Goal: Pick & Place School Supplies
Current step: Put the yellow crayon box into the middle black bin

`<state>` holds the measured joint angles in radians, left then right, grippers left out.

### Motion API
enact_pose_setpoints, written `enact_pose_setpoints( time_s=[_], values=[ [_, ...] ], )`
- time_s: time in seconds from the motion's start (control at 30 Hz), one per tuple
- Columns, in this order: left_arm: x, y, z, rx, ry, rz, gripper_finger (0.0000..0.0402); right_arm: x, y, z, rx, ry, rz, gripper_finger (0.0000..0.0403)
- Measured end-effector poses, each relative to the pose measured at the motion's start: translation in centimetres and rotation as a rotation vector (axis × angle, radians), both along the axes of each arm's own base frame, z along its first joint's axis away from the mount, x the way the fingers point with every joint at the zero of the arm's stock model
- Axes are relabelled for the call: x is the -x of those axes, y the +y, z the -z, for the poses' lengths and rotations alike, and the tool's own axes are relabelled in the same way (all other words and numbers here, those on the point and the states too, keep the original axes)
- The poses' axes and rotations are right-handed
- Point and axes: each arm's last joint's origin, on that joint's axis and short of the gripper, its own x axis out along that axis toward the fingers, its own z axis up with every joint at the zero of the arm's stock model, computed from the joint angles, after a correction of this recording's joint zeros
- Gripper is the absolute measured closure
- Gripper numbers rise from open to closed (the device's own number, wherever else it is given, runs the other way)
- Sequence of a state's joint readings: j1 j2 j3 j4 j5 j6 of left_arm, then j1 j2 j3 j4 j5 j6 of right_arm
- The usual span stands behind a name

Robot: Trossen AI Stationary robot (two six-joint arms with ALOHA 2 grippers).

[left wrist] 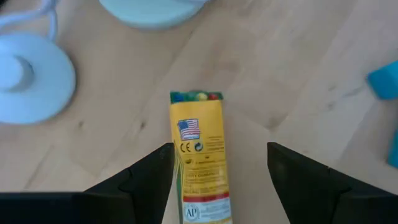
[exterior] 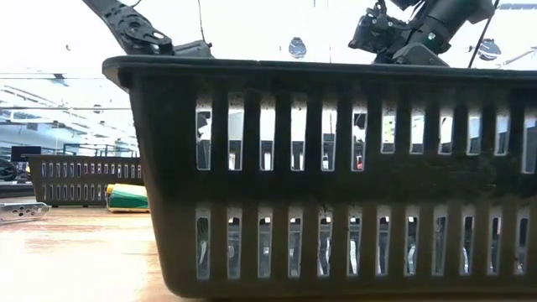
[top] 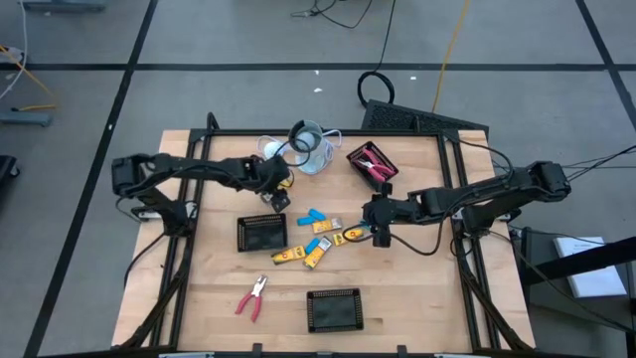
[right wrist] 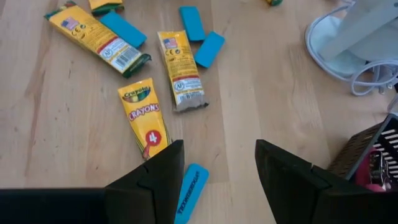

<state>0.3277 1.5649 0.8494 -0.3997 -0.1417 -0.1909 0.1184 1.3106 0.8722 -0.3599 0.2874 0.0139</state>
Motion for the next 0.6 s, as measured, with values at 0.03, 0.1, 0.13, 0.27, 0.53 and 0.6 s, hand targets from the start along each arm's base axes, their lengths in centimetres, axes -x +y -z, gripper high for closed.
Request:
enact_pose_setpoints(
  time_s=[0.03,0.1,0.13,0.27,0.53,0.6],
  values=[
    [-0.2,0.1,0.3,0.005,0.02,-0.007,0.0142,0.0,0.0,0.0,0.001,0.004,-0.001,0.0213],
    [-0.4,0.3,0.7,0.012,0.056,-0.022,0.0143,0.0,0.0,0.0,0.002,0.006,-0.002,0.0213],
    [-0.5,0.4,0.9,0.014,0.063,-0.025,0.0144,0.1,0.0,0.1,0.002,0.009,-0.002,0.0213],
    [-0.8,0.9,1.7,0.021,0.089,-0.036,0.0144,0.1,0.0,0.1,0.002,0.011,-0.002,0.0213],
    [-0.9,1.4,2.4,0.023,0.11,-0.037,0.0144,0.1,0.0,0.1,0.001,0.012,-0.002,0.0213],
    [-0.9,1.3,2.5,0.032,0.114,-0.033,0.0144,0.1,0.0,0.1,-0.001,0.012,-0.004,0.0213]
  ],
)
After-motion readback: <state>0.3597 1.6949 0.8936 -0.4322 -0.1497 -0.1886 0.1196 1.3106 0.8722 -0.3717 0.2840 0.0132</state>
